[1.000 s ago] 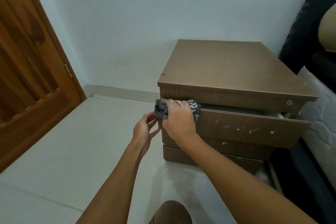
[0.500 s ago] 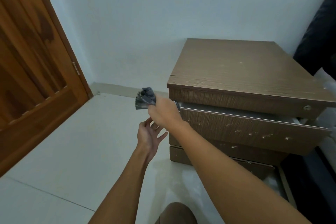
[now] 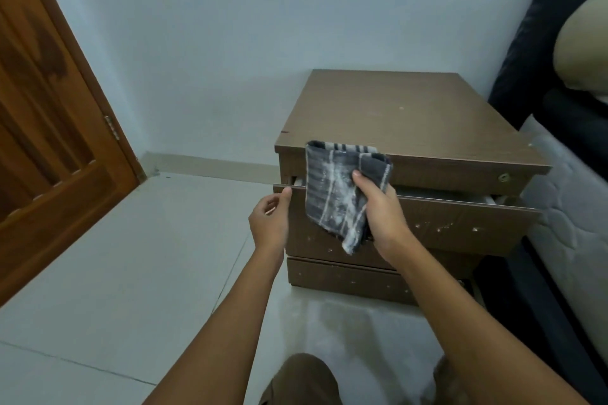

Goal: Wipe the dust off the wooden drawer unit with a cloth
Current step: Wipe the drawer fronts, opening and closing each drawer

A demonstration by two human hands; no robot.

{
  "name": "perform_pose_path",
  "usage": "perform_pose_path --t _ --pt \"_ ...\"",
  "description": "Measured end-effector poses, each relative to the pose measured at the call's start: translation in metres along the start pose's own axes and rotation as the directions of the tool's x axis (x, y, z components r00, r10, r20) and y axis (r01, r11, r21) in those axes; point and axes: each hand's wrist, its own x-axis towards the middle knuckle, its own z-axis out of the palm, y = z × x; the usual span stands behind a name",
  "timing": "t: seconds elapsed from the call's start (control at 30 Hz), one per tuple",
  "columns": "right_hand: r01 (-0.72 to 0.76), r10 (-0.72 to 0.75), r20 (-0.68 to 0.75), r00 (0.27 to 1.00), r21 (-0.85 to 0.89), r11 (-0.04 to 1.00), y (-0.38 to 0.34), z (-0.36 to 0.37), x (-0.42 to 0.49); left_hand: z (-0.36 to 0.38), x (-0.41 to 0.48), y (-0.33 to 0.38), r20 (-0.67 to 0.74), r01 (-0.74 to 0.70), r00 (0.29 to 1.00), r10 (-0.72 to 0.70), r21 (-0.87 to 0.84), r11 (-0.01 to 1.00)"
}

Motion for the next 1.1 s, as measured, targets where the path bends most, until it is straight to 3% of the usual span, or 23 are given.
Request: perform_pose_path --t 0.17,0.37,0.57,0.9,1.1 --pt "-0.03 0.055 -0.188 0.981 0.135 0.99 0.0 -0.055 -0.019 0.017 -0.012 0.01 -0.066 0.038 0.997 -0.04 -0.034 0.999" --pt "0.05 0.033 -0.393 0.919 0.198 0.979 0.001 -0.105 -0.038 0.025 -0.013 0.022 -0.059 0.076 0.995 -0.079 -0.056 0.996" --pt "0.166 -0.087 -0.613 0.785 0.073 0.984 0.007 -0.147 -0.059 0.036 -0.006 0.033 -0.031 0.134 0.99 -0.136 -0.044 0.99" --pt "0.213 -0.066 -0.857 0.51 0.051 0.976 0.025 -0.191 -0.037 0.042 0.015 0.033 -0.044 0.111 0.993 -0.109 0.053 0.992" --pt "0.199 -0.082 -0.883 0.463 0.014 0.98 0.036 -0.202 -0.011 0.041 0.022 0.04 -0.019 0.133 0.991 -0.132 0.104 0.986"
